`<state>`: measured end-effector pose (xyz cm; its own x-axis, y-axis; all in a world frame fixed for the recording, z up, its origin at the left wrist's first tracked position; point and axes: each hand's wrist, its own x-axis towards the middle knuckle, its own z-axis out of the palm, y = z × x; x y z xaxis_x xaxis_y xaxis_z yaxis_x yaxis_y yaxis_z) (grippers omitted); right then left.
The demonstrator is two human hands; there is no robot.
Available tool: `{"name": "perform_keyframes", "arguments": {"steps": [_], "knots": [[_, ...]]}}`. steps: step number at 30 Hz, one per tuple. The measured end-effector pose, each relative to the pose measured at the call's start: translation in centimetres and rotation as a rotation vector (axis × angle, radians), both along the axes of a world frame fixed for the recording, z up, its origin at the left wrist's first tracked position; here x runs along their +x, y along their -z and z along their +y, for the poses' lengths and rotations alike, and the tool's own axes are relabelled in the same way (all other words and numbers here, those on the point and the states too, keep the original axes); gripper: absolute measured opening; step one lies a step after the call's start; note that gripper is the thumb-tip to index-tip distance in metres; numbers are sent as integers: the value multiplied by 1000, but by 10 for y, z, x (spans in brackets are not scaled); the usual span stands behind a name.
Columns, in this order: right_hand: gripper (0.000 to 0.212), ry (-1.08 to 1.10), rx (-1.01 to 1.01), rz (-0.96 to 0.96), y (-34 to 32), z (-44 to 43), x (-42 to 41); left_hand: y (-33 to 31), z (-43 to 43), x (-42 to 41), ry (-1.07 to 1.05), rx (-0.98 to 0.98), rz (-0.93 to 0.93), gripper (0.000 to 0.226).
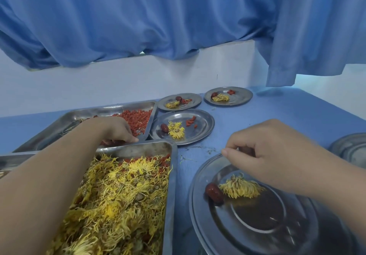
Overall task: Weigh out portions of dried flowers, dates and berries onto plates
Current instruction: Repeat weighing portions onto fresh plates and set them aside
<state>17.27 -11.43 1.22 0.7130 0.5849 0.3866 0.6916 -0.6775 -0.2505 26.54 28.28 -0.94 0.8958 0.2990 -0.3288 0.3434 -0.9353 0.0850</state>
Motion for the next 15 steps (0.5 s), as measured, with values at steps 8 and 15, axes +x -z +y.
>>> {"name": "perform_keyframes", "arguments": {"steps": [8, 15], "knots": [[42, 27, -22, -10, -1, -1, -2, 2, -14, 0, -28, 48, -33, 11], [33, 11, -10, 0, -2, 0, -2, 6, -7, 2, -47, 10, -38, 24]]}}
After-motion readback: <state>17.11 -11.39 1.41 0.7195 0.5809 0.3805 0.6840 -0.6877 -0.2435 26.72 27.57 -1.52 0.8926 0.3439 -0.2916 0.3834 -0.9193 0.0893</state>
